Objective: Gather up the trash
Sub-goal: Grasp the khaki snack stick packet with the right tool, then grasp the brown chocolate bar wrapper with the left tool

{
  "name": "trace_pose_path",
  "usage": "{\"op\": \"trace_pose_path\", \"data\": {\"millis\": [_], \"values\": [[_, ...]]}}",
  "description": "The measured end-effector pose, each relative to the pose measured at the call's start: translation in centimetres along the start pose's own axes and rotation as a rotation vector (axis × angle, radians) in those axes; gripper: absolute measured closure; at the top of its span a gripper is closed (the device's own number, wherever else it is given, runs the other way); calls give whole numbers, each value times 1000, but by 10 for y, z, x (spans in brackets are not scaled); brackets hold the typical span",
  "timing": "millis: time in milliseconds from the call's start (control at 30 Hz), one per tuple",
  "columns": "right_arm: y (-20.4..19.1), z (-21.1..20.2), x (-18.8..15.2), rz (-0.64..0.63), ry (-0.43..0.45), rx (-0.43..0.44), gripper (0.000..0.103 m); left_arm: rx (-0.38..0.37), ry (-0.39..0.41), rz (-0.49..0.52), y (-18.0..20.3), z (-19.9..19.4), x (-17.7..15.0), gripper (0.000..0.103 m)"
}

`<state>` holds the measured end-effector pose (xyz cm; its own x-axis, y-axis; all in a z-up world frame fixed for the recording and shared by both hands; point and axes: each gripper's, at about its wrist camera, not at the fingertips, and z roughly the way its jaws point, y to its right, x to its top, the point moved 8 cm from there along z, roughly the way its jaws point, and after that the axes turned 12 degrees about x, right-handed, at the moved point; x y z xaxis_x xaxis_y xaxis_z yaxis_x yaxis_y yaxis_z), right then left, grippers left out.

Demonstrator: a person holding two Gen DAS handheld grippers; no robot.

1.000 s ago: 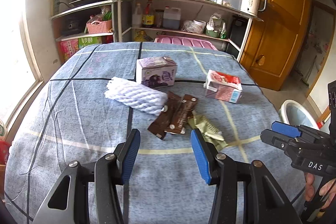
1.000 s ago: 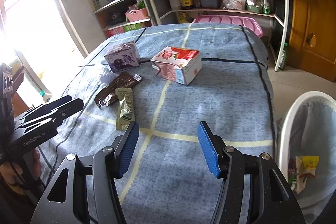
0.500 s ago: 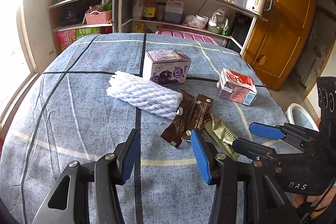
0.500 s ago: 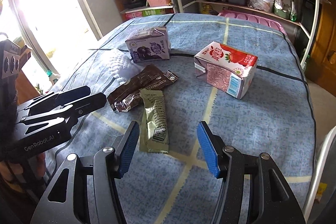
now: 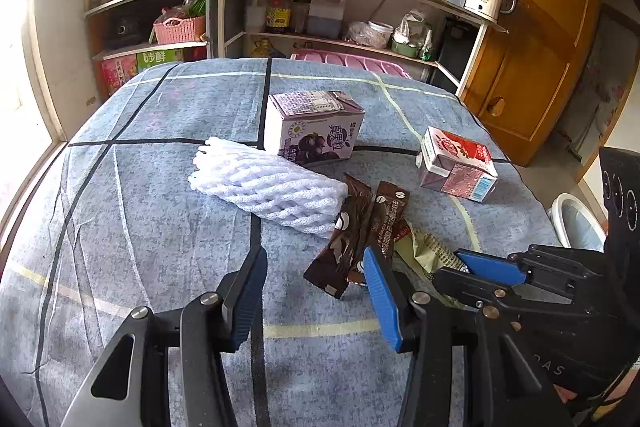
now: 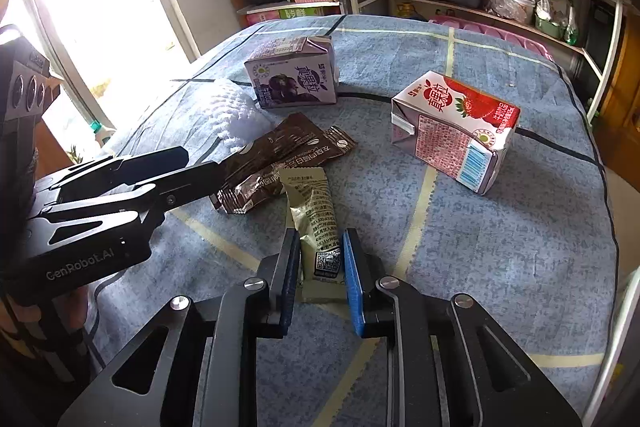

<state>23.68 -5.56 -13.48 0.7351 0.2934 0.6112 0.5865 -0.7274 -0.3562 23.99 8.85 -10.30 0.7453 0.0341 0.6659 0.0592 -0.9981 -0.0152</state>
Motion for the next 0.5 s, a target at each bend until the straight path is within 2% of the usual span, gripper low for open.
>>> {"op": "trace_pose_path", "data": {"millis": [100, 333, 500], "values": [[3, -3, 0, 9, 14, -12, 82, -11, -8, 4, 3, 4, 1, 53], [29, -23, -2, 118, 88, -14, 82, -10, -27, 6, 5, 18, 7, 53], [42, -30, -4, 180, 116, 9, 82, -4, -36, 16, 10, 27, 11, 53]]}}
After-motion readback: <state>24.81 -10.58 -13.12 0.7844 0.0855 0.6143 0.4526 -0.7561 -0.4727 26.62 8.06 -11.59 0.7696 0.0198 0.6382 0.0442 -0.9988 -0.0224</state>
